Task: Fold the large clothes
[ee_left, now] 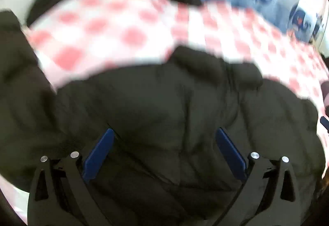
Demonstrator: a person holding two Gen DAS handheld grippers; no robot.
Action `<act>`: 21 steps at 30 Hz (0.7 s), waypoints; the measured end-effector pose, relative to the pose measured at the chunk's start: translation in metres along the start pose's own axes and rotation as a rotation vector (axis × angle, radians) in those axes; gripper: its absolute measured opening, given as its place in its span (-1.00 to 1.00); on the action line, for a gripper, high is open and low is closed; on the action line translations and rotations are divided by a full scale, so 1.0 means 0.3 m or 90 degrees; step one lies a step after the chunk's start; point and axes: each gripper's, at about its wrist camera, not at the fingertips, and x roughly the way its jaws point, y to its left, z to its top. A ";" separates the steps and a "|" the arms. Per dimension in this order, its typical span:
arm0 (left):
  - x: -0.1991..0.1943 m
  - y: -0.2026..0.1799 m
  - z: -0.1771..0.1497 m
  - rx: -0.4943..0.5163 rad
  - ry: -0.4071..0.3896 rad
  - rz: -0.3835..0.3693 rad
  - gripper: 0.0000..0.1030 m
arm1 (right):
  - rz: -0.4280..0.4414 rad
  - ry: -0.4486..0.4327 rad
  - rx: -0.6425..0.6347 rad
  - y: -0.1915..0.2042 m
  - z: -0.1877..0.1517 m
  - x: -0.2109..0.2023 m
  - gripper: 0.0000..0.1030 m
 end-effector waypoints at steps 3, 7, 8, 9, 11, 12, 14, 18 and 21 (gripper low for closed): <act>0.024 0.046 0.010 -0.016 0.004 0.024 0.86 | -0.064 0.043 -0.005 -0.005 0.051 0.151 0.79; 0.168 0.095 -0.068 -0.032 0.096 0.016 0.87 | -0.100 0.150 0.035 -0.098 0.003 0.320 0.82; 0.151 0.091 -0.066 -0.027 0.097 0.028 0.87 | -0.103 0.147 0.037 -0.085 0.014 0.291 0.81; 0.132 0.089 -0.062 -0.026 0.096 0.030 0.87 | -0.092 0.127 0.039 -0.068 0.018 0.250 0.81; 0.043 0.090 -0.064 -0.035 0.054 0.009 0.87 | -0.055 0.070 0.014 -0.004 0.007 0.118 0.81; 0.008 0.096 -0.077 -0.037 0.037 0.007 0.87 | -0.040 0.040 -0.020 0.039 -0.024 0.034 0.81; -0.030 0.100 -0.098 -0.028 0.018 0.029 0.87 | -0.044 0.026 -0.052 0.072 -0.087 -0.024 0.87; -0.011 0.129 -0.131 -0.023 0.089 0.007 0.85 | -0.087 0.162 -0.107 0.070 -0.245 0.093 0.87; -0.321 0.212 -0.071 -0.037 -0.051 -0.035 0.85 | -0.026 0.095 -0.038 0.085 -0.228 -0.065 0.86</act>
